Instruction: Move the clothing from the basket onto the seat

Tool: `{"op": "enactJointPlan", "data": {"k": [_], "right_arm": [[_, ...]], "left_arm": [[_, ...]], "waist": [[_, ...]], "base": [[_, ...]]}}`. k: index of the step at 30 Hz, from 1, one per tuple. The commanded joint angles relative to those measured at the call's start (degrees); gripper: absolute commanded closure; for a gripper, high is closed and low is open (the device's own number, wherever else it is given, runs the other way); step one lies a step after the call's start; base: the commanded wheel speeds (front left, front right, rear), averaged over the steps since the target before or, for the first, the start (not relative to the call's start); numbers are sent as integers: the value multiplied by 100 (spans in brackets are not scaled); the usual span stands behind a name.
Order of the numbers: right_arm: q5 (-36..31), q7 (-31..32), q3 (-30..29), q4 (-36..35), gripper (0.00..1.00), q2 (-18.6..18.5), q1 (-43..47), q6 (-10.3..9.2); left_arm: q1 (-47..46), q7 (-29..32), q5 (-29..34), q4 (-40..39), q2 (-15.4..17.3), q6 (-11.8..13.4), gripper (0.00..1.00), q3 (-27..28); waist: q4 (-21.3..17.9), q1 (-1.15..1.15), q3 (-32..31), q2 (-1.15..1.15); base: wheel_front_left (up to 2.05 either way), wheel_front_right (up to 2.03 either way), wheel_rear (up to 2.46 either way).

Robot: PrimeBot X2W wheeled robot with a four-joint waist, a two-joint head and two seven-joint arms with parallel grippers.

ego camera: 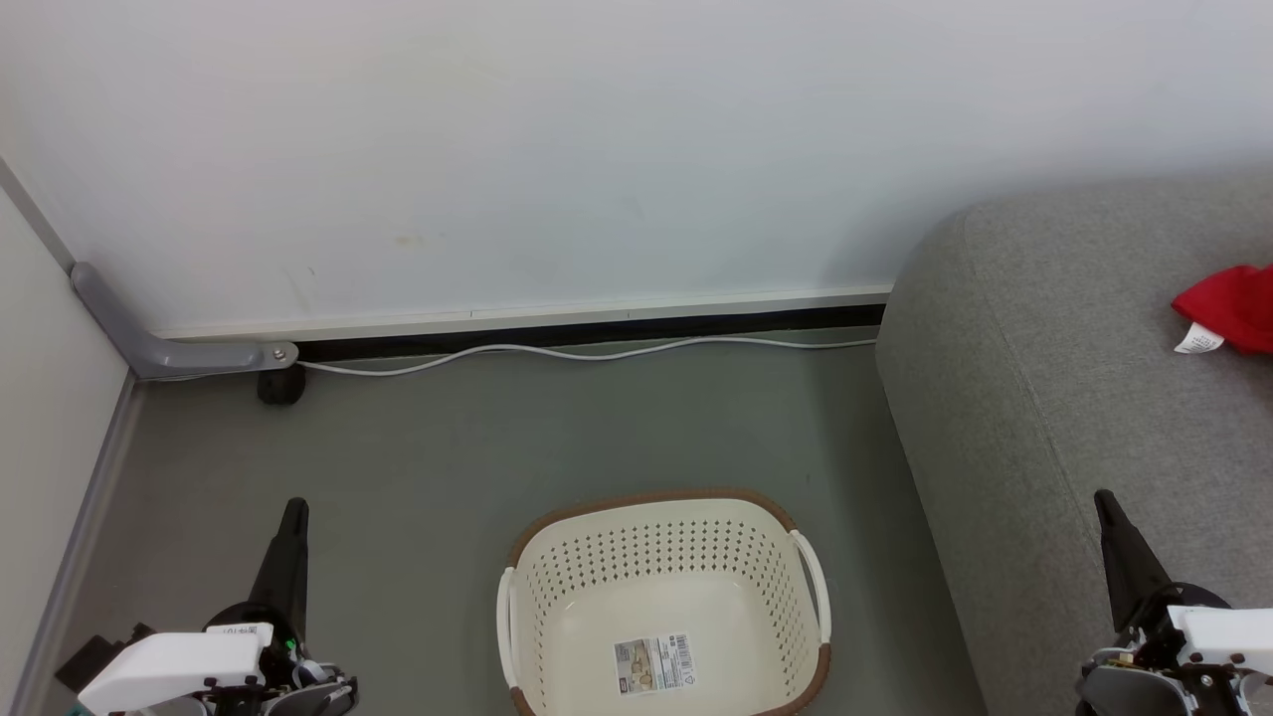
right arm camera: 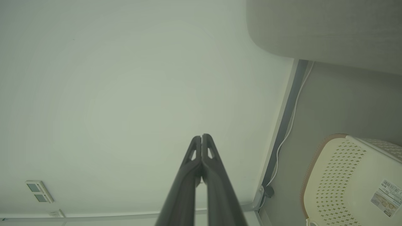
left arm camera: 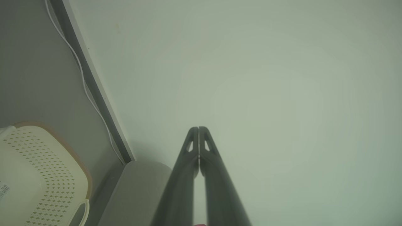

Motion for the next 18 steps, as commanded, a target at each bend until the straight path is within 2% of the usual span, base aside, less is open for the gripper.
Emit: {"op": "enactJointPlan", "data": {"k": [1, 18], "right_arm": [[61, 50, 95, -160, 100, -60, -211, 9], [62, 49, 96, -160, 100, -60, -210, 9]], "left_arm": [[-327, 31, 47, -126, 52, -49, 100, 190], [-328, 36, 52, -126, 48, -49, 100, 195]], "waist": [[0, 0, 0, 0], [0, 0, 0, 0]], "base": [[0, 0, 0], [0, 0, 0]]}}
